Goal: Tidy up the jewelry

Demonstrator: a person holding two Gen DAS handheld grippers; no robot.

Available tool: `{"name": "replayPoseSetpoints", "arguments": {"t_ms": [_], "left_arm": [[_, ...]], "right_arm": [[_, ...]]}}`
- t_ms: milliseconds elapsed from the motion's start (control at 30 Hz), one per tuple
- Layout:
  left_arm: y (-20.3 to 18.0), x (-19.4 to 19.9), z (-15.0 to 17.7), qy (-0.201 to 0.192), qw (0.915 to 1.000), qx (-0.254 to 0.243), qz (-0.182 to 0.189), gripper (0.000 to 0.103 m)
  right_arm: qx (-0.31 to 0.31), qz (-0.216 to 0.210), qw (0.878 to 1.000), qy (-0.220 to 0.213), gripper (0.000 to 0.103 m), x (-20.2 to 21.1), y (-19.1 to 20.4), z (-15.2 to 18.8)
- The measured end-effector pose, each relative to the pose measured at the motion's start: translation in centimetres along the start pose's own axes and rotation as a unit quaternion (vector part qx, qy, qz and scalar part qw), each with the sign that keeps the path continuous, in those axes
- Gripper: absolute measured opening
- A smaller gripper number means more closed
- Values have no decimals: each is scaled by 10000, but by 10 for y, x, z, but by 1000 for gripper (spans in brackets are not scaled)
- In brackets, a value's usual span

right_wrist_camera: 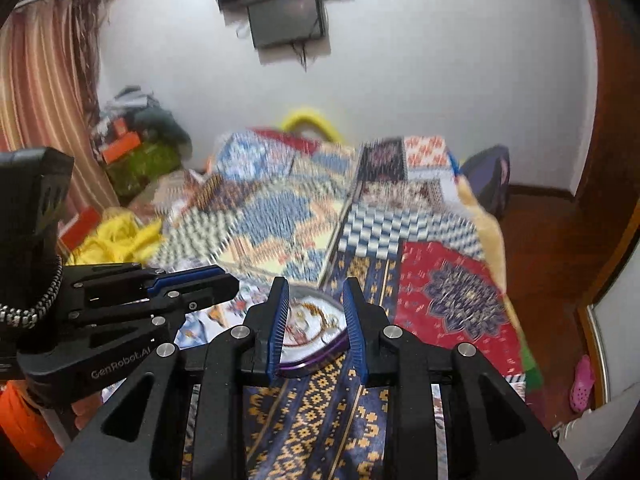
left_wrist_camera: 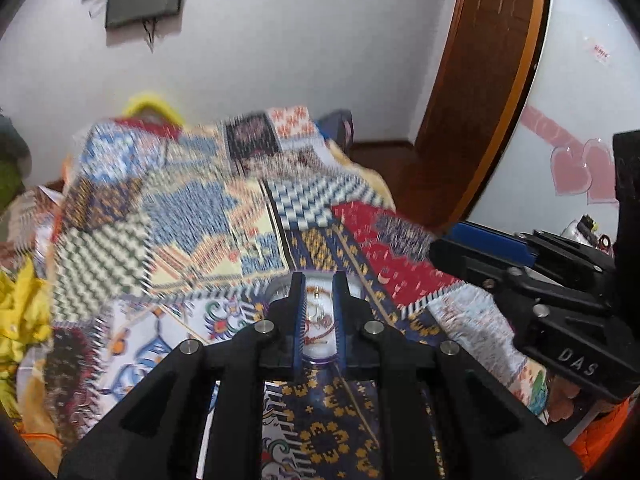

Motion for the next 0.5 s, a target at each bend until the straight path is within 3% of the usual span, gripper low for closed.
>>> {"name": "replayPoseSetpoints", "arguments": {"t_ms": [267, 333, 500], "left_arm": [[-27, 104, -20, -1122, 9935, -150, 73, 20], [-34, 132, -19, -1398, 9898, -239, 110, 29], [-41, 187, -10, -2103, 9770, -367, -4, 40]], "right_arm": [[67, 494, 9922, -1141, 25, 100, 14, -37], [109, 626, 9872, -1461, 26, 128, 21, -43], [209, 1013, 9744, -1998, 43, 176, 35, -46]]}}
Point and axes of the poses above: each gripper's, at about its wrist camera, not at the fingertips, and x roughly against the way its jaws point, y to its left, z to its underside, the point moved 10 cm from there along -x, roughly the way its jaws point, and after that the axes turned 14 degrees about x, right-handed, at the moved point
